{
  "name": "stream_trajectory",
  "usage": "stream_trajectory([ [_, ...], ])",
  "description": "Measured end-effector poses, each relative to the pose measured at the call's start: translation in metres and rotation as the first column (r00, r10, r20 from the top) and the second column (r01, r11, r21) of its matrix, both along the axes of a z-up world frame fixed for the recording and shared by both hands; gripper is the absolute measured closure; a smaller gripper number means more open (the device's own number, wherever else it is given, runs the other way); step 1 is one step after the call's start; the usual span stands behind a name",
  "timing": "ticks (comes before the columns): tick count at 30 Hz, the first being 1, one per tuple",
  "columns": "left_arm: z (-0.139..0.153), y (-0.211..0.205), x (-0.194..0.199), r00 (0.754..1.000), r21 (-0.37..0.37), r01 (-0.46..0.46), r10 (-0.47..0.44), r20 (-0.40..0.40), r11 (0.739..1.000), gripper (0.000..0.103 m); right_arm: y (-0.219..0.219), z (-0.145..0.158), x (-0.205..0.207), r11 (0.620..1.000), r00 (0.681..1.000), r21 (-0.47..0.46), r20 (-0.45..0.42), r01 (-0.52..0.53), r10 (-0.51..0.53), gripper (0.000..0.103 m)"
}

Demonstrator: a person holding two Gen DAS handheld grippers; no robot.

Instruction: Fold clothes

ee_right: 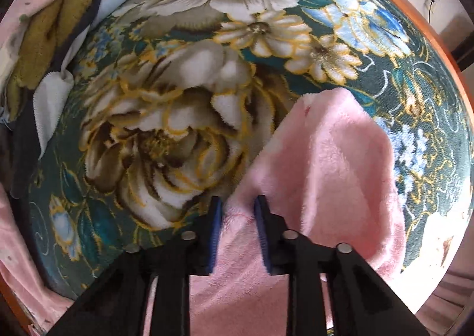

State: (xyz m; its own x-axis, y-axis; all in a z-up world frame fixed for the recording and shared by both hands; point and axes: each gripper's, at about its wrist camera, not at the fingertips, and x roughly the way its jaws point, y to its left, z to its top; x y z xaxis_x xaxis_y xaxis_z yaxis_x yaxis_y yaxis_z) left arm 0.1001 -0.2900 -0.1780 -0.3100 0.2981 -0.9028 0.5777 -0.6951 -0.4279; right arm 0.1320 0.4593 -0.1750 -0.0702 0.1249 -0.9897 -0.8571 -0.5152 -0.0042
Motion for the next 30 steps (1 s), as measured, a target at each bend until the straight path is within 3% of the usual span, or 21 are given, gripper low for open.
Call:
stream_trajectory([
  [1,0.0,-0.001,0.001,1.0,0.004,-0.001,0.001,-0.001,1.0,0.095,0.002,-0.001,0.005,1.0,1.0,-0.007,0.0,0.016,-0.016,0.097],
  [4,0.002,-0.003,0.003,1.0,0.014,-0.003,0.003,0.002,1.0,0.094,0.006,0.002,0.011,0.998,0.999,-0.039,-0.019,0.039,-0.04,0.099],
  [8,0.008,-0.004,0.0,1.0,0.009,0.008,-0.008,0.002,1.0,0.094,0.006,0.047,0.01,0.999,0.983,-0.044,-0.185,0.004,-0.012,0.099],
  [11,0.016,-0.004,-0.002,1.0,0.004,0.016,-0.016,-0.005,1.0,0.094,0.002,0.107,0.017,0.998,0.926,-0.023,-0.375,-0.056,0.043,0.099],
  [14,0.021,-0.005,-0.005,1.0,-0.007,0.025,-0.025,-0.011,1.0,0.093,0.0,0.169,0.047,0.998,0.827,0.002,-0.56,-0.067,0.057,0.099],
  [17,0.022,-0.006,-0.005,0.999,-0.029,0.033,-0.033,-0.006,0.999,0.093,0.002,0.202,0.096,0.997,0.762,0.062,-0.643,-0.054,0.082,0.099],
  [20,0.015,-0.005,-0.005,0.999,-0.027,0.039,-0.039,0.004,0.999,0.093,0.016,0.182,0.134,0.999,0.782,0.047,-0.623,0.001,0.029,0.099],
  [24,0.001,-0.003,-0.006,0.999,-0.013,0.037,-0.037,0.027,0.999,0.093,0.028,0.08,0.196,0.988,0.875,-0.081,-0.46,0.13,-0.153,0.099],
  [26,-0.001,-0.006,-0.002,0.999,0.008,0.029,-0.029,0.018,1.0,0.091,0.029,0.033,0.235,0.956,0.877,-0.182,-0.387,0.23,-0.285,0.099],
  [28,-0.002,-0.01,0.002,1.0,0.033,0.017,-0.017,0.001,0.999,0.076,0.029,0.005,0.269,0.92,0.856,-0.252,-0.352,0.302,-0.378,0.1],
  [30,-0.003,-0.017,0.009,0.999,0.06,-0.012,0.013,-0.031,0.998,0.059,0.026,-0.002,0.28,0.913,0.856,-0.247,-0.334,0.324,-0.394,0.1],
])
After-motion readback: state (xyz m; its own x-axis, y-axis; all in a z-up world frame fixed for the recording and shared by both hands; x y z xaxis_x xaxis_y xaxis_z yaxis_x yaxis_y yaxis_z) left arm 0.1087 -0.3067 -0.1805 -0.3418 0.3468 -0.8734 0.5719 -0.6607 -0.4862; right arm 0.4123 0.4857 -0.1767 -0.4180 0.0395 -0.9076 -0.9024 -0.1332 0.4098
